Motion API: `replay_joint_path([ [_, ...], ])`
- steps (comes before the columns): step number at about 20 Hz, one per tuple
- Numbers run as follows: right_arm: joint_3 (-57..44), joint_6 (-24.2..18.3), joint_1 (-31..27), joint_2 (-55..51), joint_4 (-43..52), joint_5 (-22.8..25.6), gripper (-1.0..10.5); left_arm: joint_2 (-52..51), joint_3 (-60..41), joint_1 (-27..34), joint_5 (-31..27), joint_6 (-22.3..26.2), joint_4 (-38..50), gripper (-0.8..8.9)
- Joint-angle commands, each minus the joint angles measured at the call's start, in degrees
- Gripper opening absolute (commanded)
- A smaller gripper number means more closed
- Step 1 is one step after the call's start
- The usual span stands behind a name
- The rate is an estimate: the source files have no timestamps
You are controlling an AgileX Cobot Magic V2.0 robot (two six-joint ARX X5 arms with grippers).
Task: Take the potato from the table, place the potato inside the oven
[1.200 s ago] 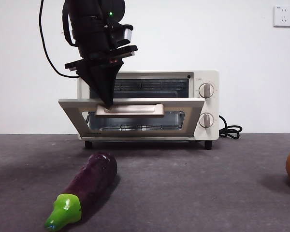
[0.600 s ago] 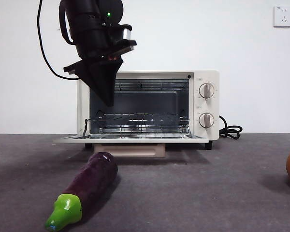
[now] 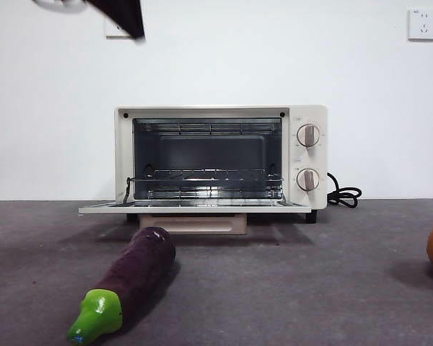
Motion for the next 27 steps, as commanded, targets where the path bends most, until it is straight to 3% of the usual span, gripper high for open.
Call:
replay_joint_path([
  [1, 0.0, -0.9, 0.7, 1.1, -1.0, 0.5, 1.9, -5.8, -0.4, -0.2, -0.3, -1.7, -1.2, -0.07],
  [3, 0.0, -1.1, 2.6, 1.8, -1.0, 2.3, 2.0, -10.5, -0.4, -0.2, -0.7, -1.9, -3.0, -0.06],
  [5, -0.2, -0.3, 4.7, 2.5, -1.1, 7.3, 2.0, -14.6, -0.5, -0.2, -2.3, -3.5, -3.0, -0.06],
  [10, -7.3, 6.1, 10.8, 4.2, 0.8, 14.9, 2.0, -23.3, -0.5, -0.2, -2.2, -6.7, -3.0, -0.06],
  [12, -12.4, 7.5, 12.3, 5.7, 5.0, 15.1, 2.2, -26.2, -0.5, -0.2, -2.2, -7.6, -3.1, -0.06],
  [16, -19.6, 10.5, 13.2, 11.0, 12.0, 18.2, 6.5, -31.2, -0.5, -0.2, -2.2, -8.9, -3.1, -0.06],
  [27, -20.8, 13.2, 13.2, 26.9, 21.0, 18.5, 6.6, -38.9, -0.5, -0.2, -2.2, -11.1, -3.1, -0.06],
])
